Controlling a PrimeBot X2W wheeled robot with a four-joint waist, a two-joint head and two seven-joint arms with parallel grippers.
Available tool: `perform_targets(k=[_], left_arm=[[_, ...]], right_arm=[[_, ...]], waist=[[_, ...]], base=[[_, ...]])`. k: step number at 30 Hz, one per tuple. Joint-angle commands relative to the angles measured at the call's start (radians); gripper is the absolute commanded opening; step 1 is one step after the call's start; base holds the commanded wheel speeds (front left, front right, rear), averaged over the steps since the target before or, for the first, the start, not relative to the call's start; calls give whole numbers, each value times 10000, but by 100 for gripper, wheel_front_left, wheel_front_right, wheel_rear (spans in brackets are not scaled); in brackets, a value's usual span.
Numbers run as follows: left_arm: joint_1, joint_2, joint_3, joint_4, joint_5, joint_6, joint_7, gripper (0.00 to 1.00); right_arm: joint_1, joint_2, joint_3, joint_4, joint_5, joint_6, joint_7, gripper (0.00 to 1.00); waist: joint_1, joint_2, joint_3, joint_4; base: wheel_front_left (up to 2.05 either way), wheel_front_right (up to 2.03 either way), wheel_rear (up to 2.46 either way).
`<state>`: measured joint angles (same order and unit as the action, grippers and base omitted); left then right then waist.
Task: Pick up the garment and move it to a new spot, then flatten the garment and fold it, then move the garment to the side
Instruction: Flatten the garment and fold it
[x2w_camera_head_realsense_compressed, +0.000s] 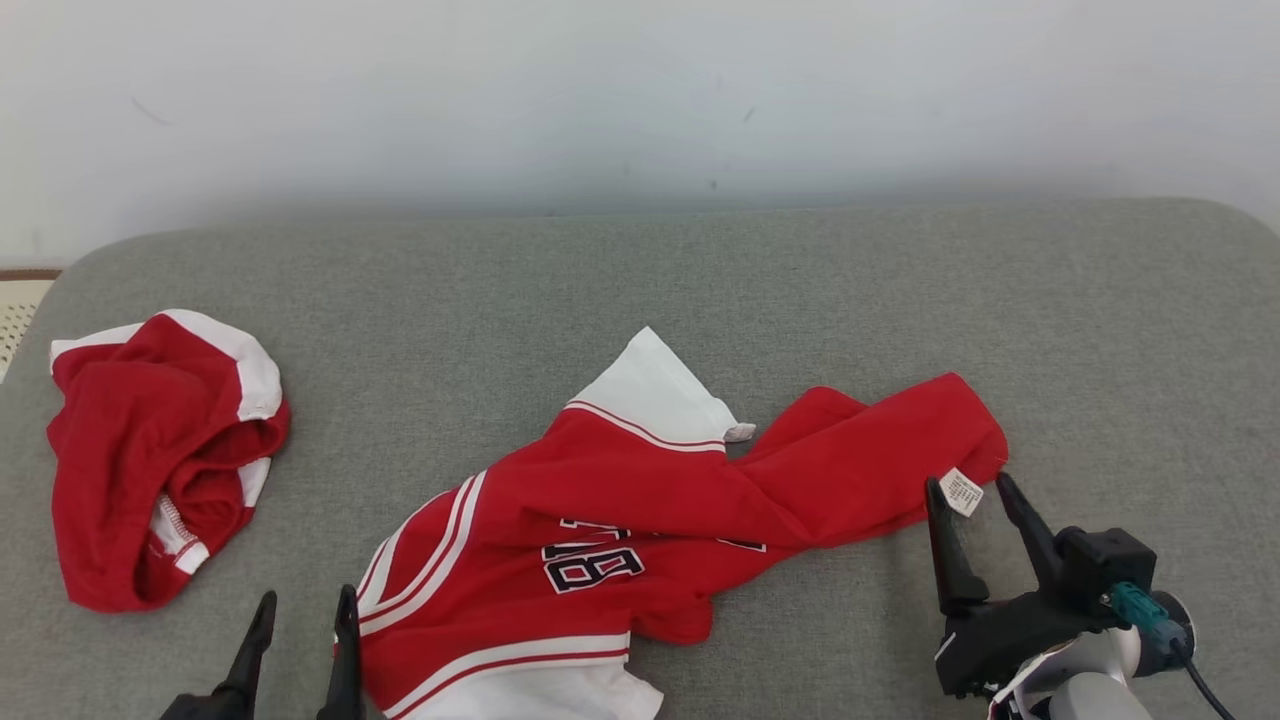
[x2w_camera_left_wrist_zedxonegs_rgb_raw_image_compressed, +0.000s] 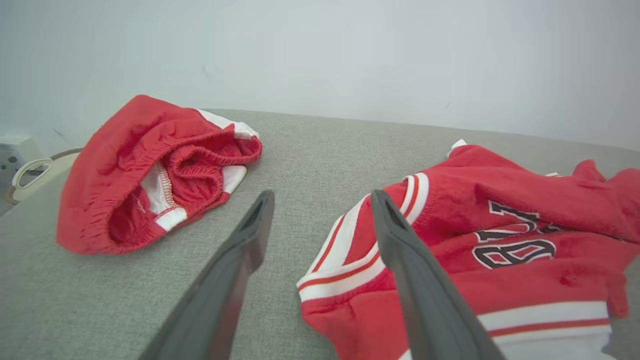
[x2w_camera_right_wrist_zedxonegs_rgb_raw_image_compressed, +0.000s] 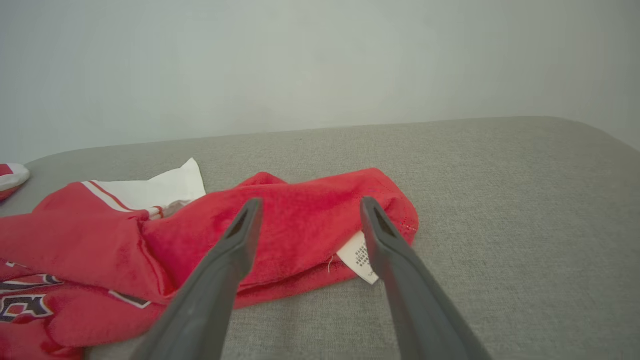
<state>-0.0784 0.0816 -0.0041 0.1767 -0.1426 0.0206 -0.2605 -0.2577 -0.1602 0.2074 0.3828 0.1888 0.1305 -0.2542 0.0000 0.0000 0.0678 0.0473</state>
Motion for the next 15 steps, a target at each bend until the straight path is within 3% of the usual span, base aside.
perform_targets(k=[1,15], left_arm=[[138,-47,100,-301,92,65,-30,100],[293,-251,140,-927,285,65,-32,100]], right_arm=[[-92,-32,107,199,150,4,99,100],[-594,-69,439,1797,683,4,493,100]], waist=[[0,0,9,95],[0,0,29,379]], base=[[0,0,0],[0,0,0]])
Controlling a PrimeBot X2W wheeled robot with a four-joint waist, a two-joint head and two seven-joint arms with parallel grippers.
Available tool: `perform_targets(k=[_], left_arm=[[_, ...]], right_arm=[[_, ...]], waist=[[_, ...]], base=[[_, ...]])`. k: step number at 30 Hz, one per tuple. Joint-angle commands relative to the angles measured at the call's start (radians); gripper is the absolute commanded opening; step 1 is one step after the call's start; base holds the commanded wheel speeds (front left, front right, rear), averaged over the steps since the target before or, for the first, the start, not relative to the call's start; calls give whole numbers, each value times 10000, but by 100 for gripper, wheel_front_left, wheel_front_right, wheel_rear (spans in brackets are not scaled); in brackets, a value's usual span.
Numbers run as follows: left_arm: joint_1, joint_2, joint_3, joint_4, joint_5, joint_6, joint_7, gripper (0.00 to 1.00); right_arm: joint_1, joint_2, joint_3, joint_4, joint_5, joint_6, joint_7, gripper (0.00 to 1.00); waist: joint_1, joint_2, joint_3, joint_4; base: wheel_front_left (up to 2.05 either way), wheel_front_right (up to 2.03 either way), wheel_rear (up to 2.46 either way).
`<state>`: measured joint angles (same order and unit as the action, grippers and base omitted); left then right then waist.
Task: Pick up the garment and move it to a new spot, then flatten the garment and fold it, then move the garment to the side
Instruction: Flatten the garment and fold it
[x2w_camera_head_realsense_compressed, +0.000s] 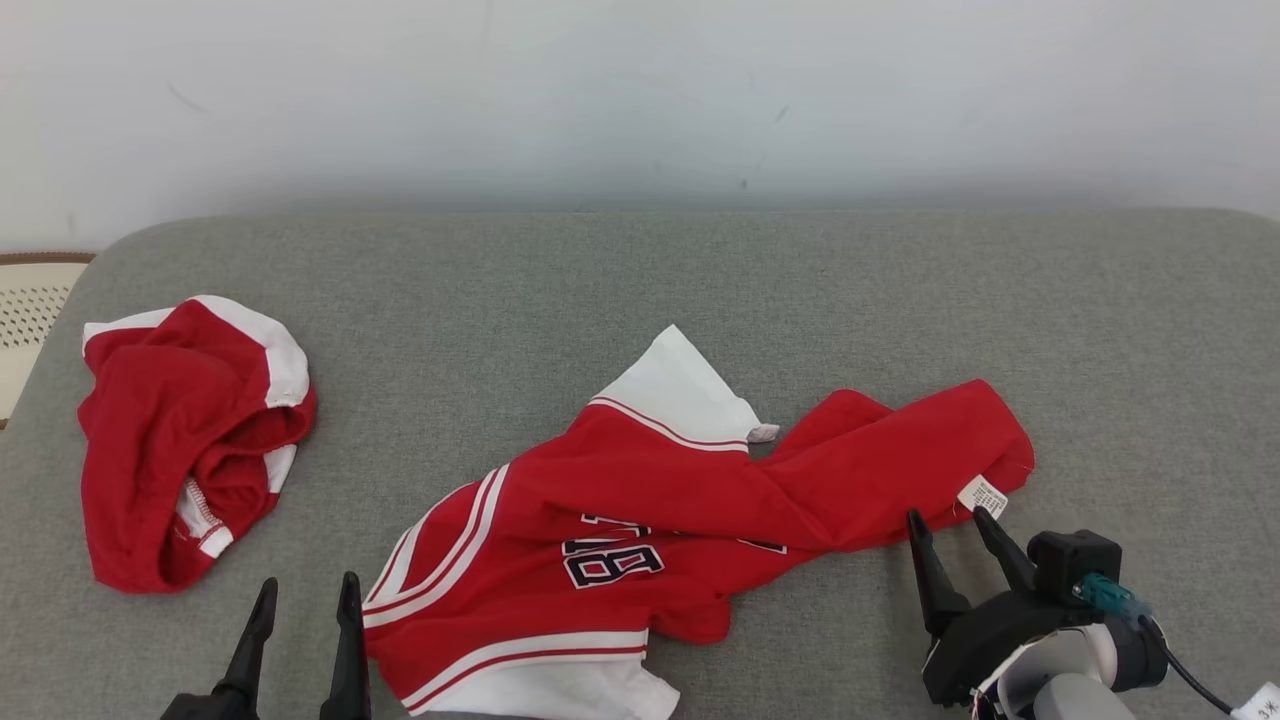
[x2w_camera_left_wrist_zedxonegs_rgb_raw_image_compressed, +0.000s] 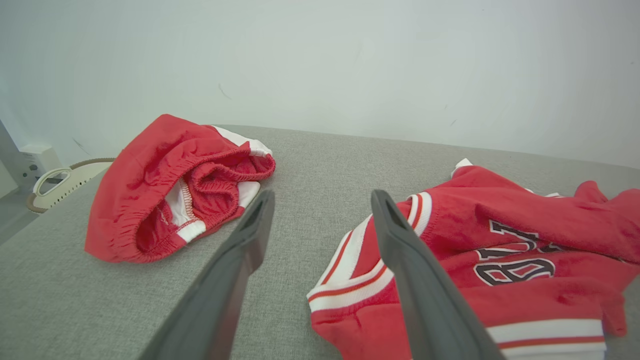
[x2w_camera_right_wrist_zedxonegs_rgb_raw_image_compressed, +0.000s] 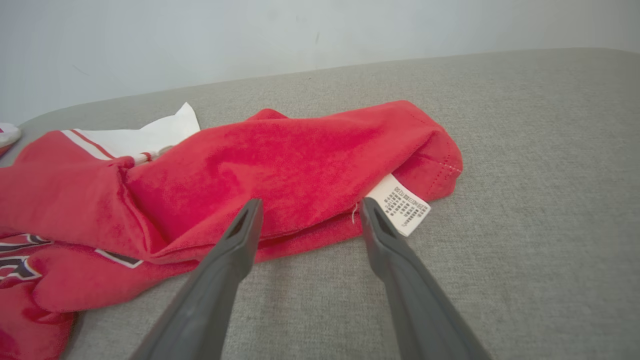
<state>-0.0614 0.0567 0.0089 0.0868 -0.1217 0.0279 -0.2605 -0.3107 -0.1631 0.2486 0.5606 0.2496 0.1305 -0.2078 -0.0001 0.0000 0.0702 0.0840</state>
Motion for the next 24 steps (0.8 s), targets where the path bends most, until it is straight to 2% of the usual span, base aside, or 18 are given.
perform_targets(k=[1,14,15,16,17,18,24], left_arm=[[122,-5,22,-27,65,-23,-32,100],[-144,-49,-47,35,97,-143,-33,100],[-153,-51,-57,34,103,-142,-33,100],[-158,-52,-67,38,107,-144,-33,100],[-162,-53,-67,40,107,-145,-33,100],[-168,-53,-63,47,109,-148,-33,100],[-103,-59,-14,81,117,-113,-33,100]], right_arm=[[-138,-61,68,181,144,4,36,100],[-1615,-80,615,2746,1106,4,-2,100],[-1712,-62,694,2911,1190,4,-20,93],[-1806,-73,760,3028,1241,4,-66,73],[-1909,-71,823,3148,1330,4,-103,31],[-1978,-77,899,3221,1380,4,-174,0],[-2227,-215,1187,3075,1462,4,-555,0]], waist=[[1,0,14,28],[1,0,266,401],[1,0,275,429],[1,0,289,461],[1,0,296,479],[1,0,301,494],[1,0,224,466]], base=[[0,0,0],[0,0,0],[0,0,0],[0,0,0],[0,0,0],[0,0,0],[0,0,0]])
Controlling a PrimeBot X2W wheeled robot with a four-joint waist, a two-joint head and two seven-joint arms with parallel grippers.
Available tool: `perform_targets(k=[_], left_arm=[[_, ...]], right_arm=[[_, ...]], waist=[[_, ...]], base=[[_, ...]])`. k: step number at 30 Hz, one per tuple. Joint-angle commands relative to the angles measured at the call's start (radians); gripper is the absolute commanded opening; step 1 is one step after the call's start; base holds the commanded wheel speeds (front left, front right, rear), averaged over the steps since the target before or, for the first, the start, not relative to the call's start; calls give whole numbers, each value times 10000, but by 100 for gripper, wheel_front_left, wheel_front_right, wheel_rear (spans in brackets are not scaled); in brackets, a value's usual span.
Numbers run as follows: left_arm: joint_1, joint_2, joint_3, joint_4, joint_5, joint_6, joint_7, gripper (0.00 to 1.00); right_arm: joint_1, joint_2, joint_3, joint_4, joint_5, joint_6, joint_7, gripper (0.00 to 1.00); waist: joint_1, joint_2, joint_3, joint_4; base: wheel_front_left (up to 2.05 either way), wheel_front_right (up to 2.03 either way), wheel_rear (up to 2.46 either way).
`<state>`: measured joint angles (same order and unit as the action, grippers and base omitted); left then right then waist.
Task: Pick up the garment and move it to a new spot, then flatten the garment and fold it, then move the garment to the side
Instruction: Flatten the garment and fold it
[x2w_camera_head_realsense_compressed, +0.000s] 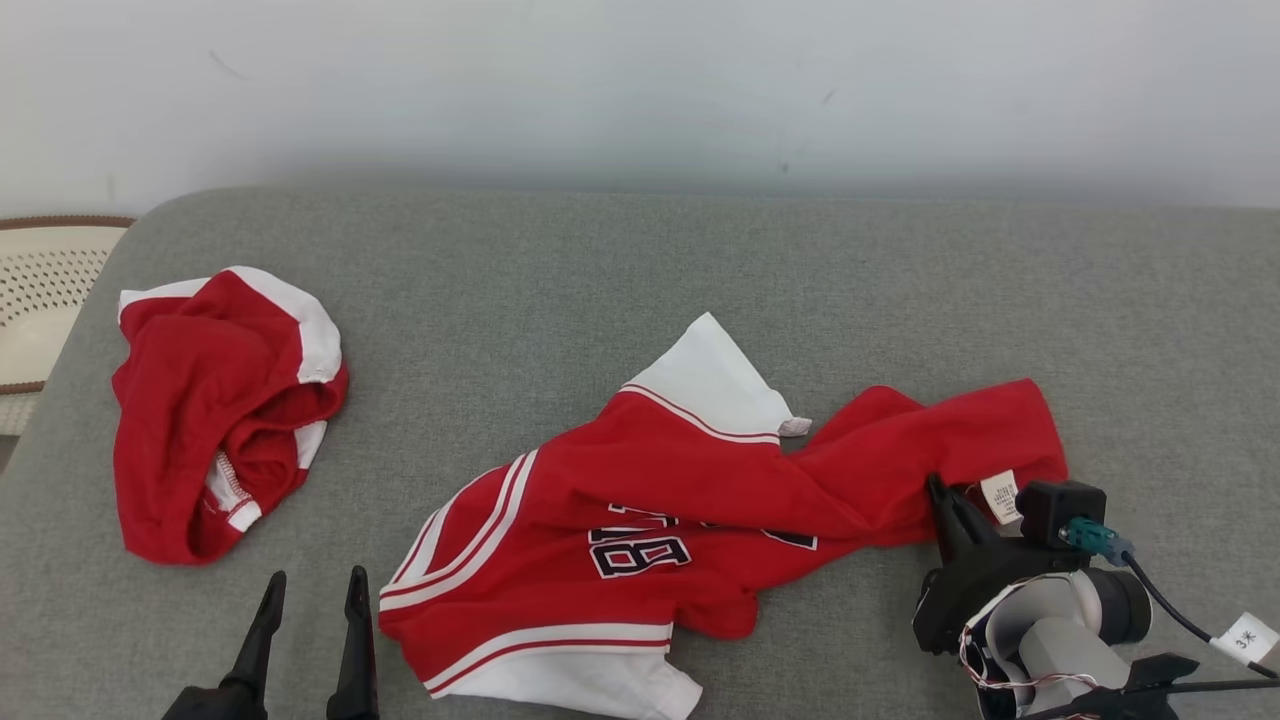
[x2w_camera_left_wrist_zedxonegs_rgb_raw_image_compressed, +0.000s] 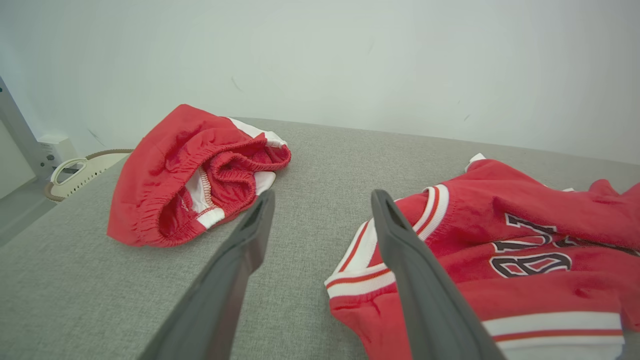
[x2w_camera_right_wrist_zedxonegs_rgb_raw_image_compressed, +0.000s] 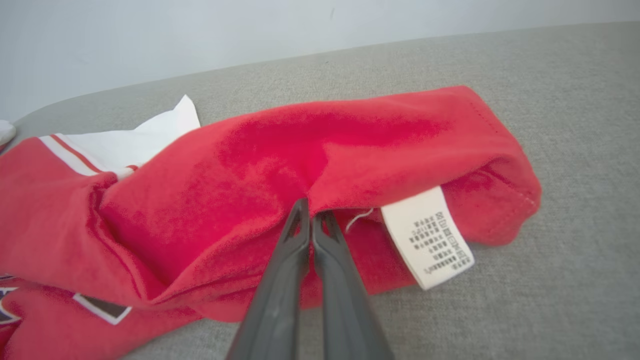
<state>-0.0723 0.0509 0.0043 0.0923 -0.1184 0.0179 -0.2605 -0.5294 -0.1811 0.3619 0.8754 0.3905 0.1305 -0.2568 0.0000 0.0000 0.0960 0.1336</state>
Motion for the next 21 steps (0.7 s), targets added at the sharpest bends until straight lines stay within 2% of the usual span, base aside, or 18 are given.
perform_targets(k=[1,13,21], left_arm=[[39,-2,21,37,63,4,-33,100],[276,-2,-103,156,-103,111,-33,100],[523,-1,-158,143,-193,204,-34,100]], right_arm=[[-32,-70,98,-172,39,4,-86,0],[-409,-804,378,-2609,-522,4,-73,0],[-647,-1224,331,-4572,-804,4,992,0]], waist=[[0,0,-63,-59],[0,0,-496,-435],[0,0,-766,-440]], base=[[0,0,0],[0,0,0],[0,0,0]])
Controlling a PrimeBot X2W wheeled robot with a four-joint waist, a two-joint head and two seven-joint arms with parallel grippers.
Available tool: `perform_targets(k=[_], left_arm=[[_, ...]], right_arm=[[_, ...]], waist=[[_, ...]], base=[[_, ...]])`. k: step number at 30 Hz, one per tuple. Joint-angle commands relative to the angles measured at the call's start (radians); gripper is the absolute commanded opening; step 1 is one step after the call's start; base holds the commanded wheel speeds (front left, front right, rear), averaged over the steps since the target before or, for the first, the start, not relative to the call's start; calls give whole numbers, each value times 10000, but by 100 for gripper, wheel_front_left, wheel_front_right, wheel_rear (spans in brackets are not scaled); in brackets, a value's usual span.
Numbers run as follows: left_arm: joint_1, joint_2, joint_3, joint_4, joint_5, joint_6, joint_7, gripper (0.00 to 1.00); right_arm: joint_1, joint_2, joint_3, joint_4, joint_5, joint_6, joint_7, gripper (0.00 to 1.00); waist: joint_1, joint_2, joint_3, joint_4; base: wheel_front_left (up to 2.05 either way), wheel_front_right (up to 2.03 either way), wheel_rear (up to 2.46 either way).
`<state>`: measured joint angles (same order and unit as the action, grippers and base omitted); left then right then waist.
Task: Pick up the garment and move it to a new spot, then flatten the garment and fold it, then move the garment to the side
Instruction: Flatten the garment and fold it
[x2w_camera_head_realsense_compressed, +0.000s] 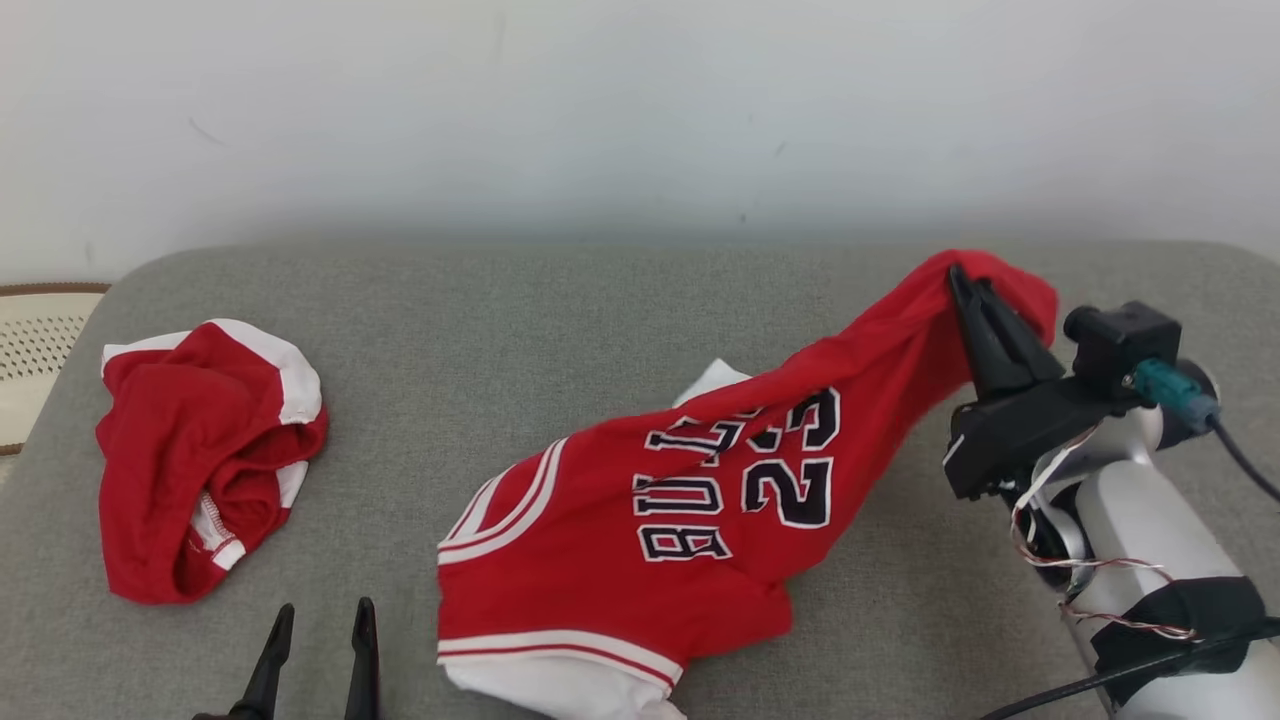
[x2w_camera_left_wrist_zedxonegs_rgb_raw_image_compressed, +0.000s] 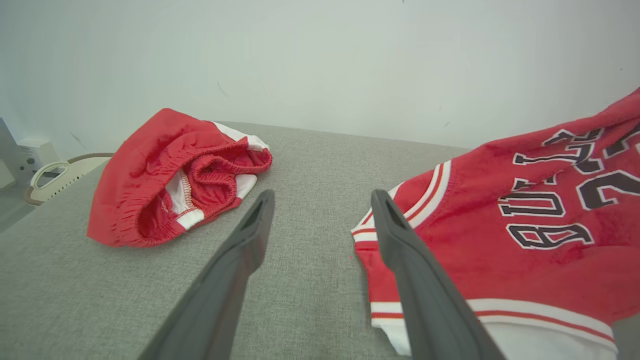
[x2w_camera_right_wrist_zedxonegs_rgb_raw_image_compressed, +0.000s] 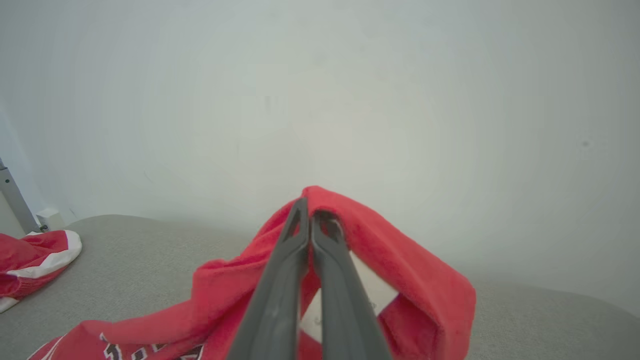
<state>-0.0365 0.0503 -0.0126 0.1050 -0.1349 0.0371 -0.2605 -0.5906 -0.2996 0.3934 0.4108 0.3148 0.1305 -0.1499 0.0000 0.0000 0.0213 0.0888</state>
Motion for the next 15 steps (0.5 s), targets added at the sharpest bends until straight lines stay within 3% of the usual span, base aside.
perform_targets(k=[1,8,15], left_arm=[[191,5,25,10,-28,31,-34,100],[239,4,26,-16,-76,91,-34,100],[121,4,-55,-28,-115,47,-34,100]], right_arm=[[35,-55,-41,-176,-61,4,104,0],[646,-50,-255,-1516,-151,4,1193,0],[544,-67,-190,-1485,-176,5,1585,0]], waist=[[0,0,-47,13],[0,0,-162,77],[0,0,-77,285]], base=[[0,0,0],[0,0,0],[0,0,0]])
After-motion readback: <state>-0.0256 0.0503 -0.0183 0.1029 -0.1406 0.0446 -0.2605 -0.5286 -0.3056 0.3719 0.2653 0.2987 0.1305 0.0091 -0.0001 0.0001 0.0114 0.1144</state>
